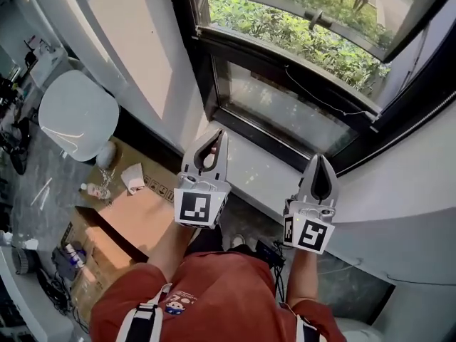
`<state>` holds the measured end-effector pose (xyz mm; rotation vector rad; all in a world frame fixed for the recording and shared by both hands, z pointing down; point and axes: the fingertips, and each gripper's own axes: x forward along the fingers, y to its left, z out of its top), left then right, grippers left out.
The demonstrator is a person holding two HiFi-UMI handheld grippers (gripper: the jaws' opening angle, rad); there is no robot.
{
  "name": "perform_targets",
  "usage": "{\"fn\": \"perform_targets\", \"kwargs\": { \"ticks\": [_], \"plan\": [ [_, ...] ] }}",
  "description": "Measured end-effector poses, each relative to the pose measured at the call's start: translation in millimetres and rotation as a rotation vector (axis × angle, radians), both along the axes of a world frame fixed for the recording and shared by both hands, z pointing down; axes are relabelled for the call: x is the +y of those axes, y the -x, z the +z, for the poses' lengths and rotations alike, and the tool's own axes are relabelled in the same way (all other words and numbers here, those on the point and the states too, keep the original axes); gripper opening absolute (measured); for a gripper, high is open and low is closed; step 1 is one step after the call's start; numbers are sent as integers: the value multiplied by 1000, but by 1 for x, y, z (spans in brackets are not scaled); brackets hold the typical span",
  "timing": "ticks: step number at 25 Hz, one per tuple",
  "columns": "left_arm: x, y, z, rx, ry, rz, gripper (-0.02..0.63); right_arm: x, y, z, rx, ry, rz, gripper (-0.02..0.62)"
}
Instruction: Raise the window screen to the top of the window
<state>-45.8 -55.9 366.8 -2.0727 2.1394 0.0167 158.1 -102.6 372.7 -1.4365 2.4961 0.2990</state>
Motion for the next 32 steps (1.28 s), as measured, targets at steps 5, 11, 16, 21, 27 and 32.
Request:
{"fn": "perform_targets", "kwargs": {
  "ticks": [5,11,16,21,27,32],
  "plan": [
    [-34,-2,-1,-22,-34,75,6,-21,-8,-3,14,-14,69,9],
    [-86,10,0,-2,-35,153,6,-49,3,-6,65,-33,151,9],
    [-129,38,1,4,-42,209,6,-81,29,-5,85,-31,218,9],
    [-167,69,0,26,-34,249,6,-112,53,-11,95,-23,274,9],
    [-206,88,0,35,-37,315,6,-134,71,-14,119,-15,353,9],
    [-228,89,4,44,-34,384,6,-141,76,-16,142,-9,424,9]
  ]
}}
